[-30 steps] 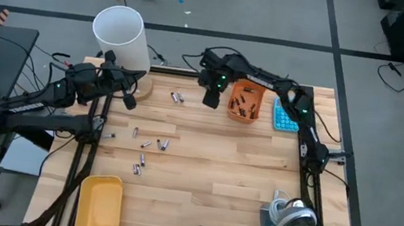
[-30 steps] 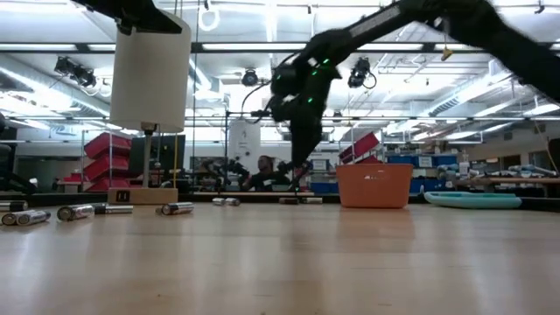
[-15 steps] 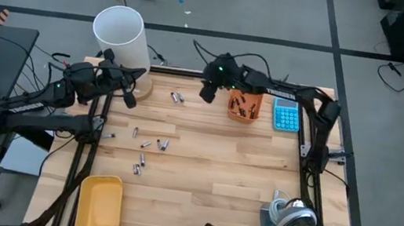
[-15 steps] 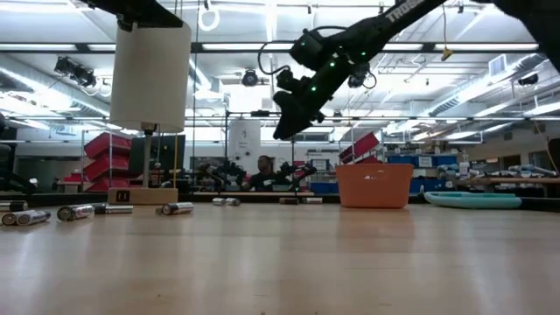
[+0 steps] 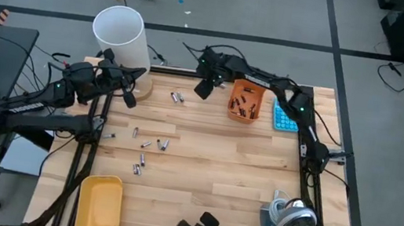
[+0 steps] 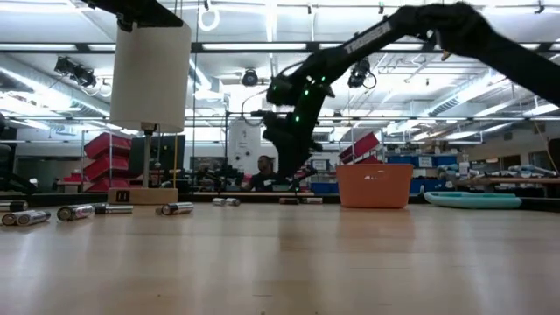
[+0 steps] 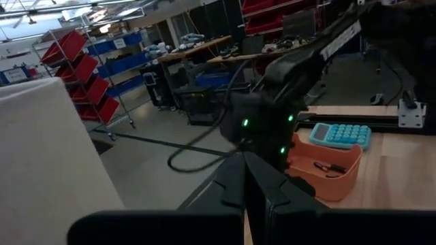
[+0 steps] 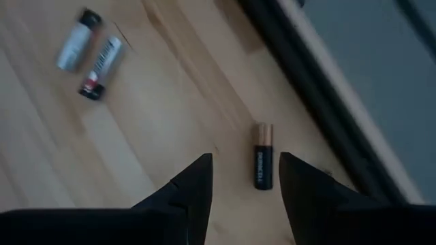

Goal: Sort batteries
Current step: Put the black battery into the orange bin

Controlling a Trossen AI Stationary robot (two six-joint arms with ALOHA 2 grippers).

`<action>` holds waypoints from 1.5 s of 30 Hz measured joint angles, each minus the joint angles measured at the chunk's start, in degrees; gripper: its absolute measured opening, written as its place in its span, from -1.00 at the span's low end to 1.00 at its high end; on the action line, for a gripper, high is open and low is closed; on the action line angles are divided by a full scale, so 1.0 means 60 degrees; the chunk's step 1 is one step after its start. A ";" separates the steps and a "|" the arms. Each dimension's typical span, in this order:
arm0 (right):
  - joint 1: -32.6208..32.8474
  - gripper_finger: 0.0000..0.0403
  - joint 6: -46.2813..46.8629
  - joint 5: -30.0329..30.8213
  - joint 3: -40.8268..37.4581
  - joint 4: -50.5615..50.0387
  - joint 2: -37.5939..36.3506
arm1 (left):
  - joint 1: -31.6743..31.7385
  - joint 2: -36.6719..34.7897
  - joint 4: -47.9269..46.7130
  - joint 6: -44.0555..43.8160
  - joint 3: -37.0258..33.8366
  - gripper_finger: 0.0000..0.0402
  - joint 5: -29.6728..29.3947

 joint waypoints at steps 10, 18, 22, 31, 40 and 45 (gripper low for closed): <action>0.0008 -0.19 0.0128 0.0158 0.0508 -0.0254 0.0686 | -0.0002 0.0000 -0.0005 -0.0030 0.0000 -1.00 0.0000; -0.0037 -0.15 -0.0139 0.0183 0.0492 0.0231 0.0855 | -0.0002 0.0000 -0.0005 -0.0071 0.0000 -1.00 0.0000; -0.0091 -0.15 -0.0105 0.0126 0.0502 0.0113 0.0846 | -0.0004 0.0000 -0.0009 -0.0252 0.0000 -1.00 0.0000; -0.0511 -0.15 -0.0107 -0.0722 0.0497 -0.0420 0.0846 | -0.0002 0.0000 -0.0006 -0.0308 0.0000 -1.00 -0.0001; -0.0716 -0.16 -0.0265 -0.2463 0.0560 -0.0448 0.1262 | -0.0004 0.0000 0.0000 -0.0317 0.0000 -1.00 0.0000; -0.0871 -0.17 -0.0098 -0.2958 0.0605 -0.0549 0.1325 | -0.0004 0.0004 0.0009 -0.0333 0.0000 -1.00 -0.0004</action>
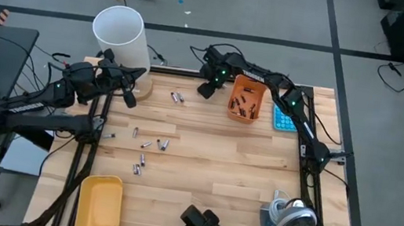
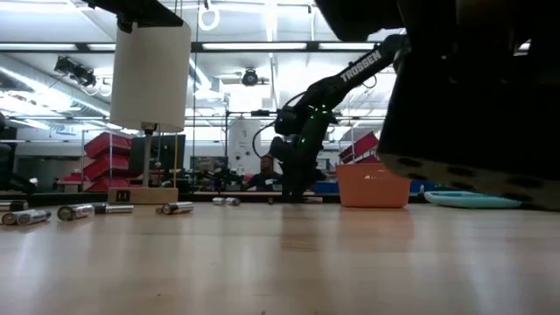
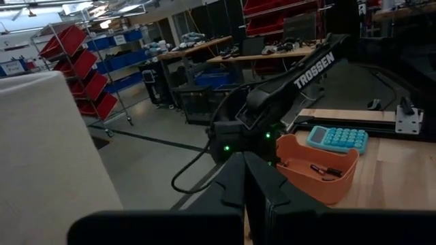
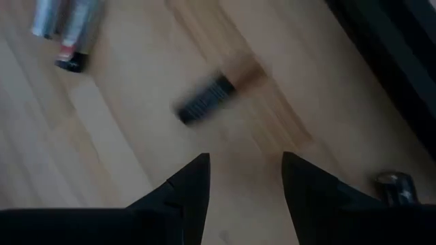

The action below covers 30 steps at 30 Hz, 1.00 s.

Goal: Sort batteries
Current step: Put the black battery into the orange bin

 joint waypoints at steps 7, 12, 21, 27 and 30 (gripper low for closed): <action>0.0033 -0.17 -0.0311 0.1325 0.0480 -0.0225 0.0024 | 0.0004 0.0000 0.0007 0.0004 0.0000 -1.00 0.0003; 0.0330 -0.17 -0.0875 0.1434 0.1521 -0.0177 0.0020 | 0.0003 0.0001 -0.0029 -0.0069 0.0000 -1.00 0.0003; 0.0719 -0.17 -0.2576 0.0785 0.2288 -0.1565 -0.0578 | 0.0000 0.0971 -0.0383 -0.1141 0.0004 -1.00 0.0425; 0.0613 -0.25 -0.2943 0.0076 0.2069 -0.2237 -0.1542 | 0.0000 0.2118 -0.0172 -0.1823 0.0004 -1.00 0.1509; 0.0570 -0.29 -0.3095 0.0116 0.2059 -0.2637 -0.2094 | -0.0089 0.2585 -0.0166 -0.2035 0.0004 -1.00 0.1386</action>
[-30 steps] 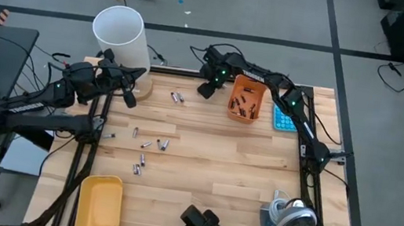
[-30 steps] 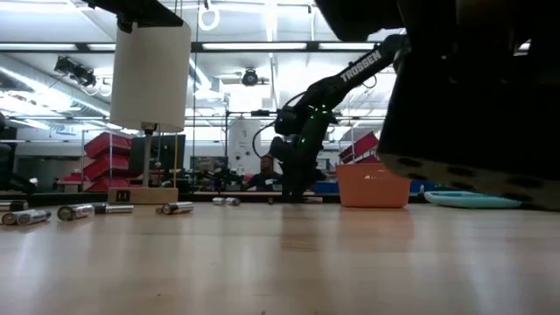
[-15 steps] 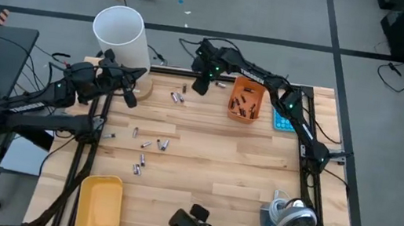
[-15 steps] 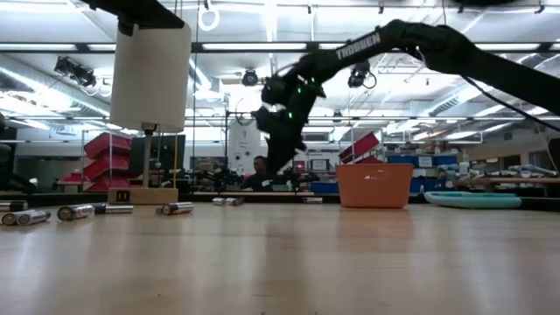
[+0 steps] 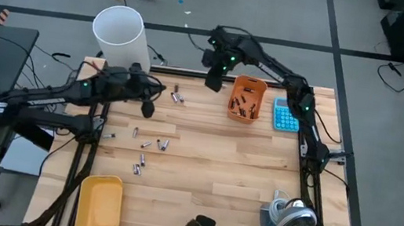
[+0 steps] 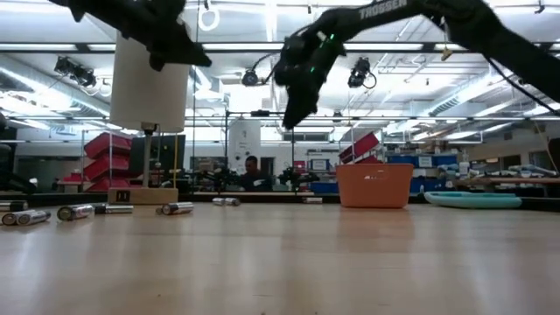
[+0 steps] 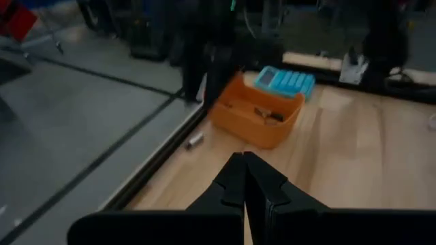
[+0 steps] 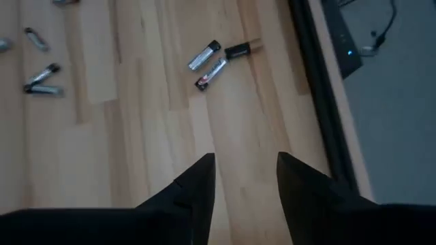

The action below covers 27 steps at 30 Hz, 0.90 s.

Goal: Sort batteries
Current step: Put the black battery into the orange bin

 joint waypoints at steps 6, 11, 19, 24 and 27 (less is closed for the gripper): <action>0.0048 -0.37 -0.0350 -0.0025 0.0000 -0.0295 -0.1332 | -0.0478 0.0776 -0.0282 -0.0691 0.0000 -1.00 -0.1408; -0.0001 -0.39 -0.0441 -0.0012 0.0000 -0.0447 -0.2112 | -0.1043 0.1407 -0.1065 -0.0982 0.0000 -1.00 -0.1669; -0.0050 -0.40 -0.0447 -0.0011 -0.0006 -0.0984 -0.2619 | -0.2391 0.2588 -0.1781 -0.1696 0.0000 -1.00 -0.2613; -0.0029 -0.40 -0.0449 -0.0011 -0.0007 -0.1145 -0.2647 | -0.2799 0.3119 -0.1953 -0.3536 0.0000 -1.00 -0.4254; -0.0029 -0.40 -0.0536 -0.0011 -0.0007 -0.1131 -0.2643 | -0.2686 0.3471 -0.1768 -0.5271 0.0004 -1.00 -0.4591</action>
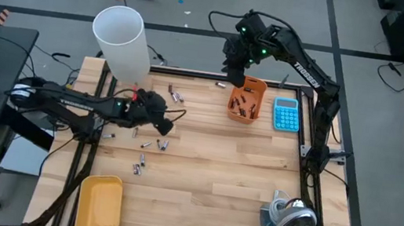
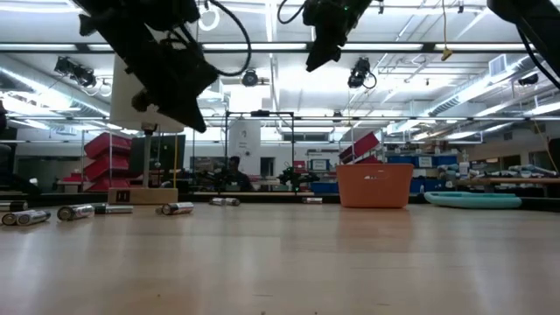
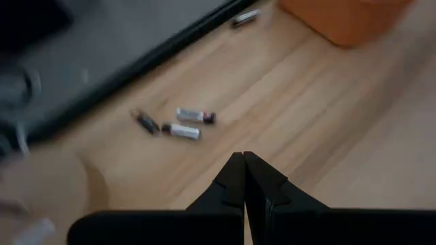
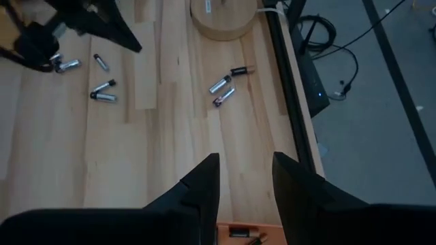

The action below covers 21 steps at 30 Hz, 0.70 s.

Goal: Sort batteries
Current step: Put the black battery into the orange bin

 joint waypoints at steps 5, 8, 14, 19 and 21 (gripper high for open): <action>-0.0011 -0.40 -0.0218 0.0000 0.0000 0.0088 -0.0025 | 0.0416 0.0955 0.0009 -0.2982 0.0000 -1.00 0.0361; -0.0011 -0.40 -0.0239 0.0000 0.0000 0.0110 -0.0049 | 0.0521 0.1735 0.0347 -0.3566 0.0000 -1.00 0.0371; -0.0011 -0.40 -0.0379 0.0000 0.0000 0.0118 -0.0047 | 0.0991 0.2880 0.2208 -0.3013 0.0000 -0.99 -0.0459; -0.0011 -0.39 -0.0401 -0.0017 0.0000 0.0126 -0.0049 | 0.2039 0.3299 0.2467 -0.3116 0.0005 -0.99 0.0267; -0.0011 -0.39 -0.0405 -0.0022 0.0000 0.0125 -0.0047 | 0.2424 0.3483 0.2514 -0.3154 0.0000 -1.00 0.0552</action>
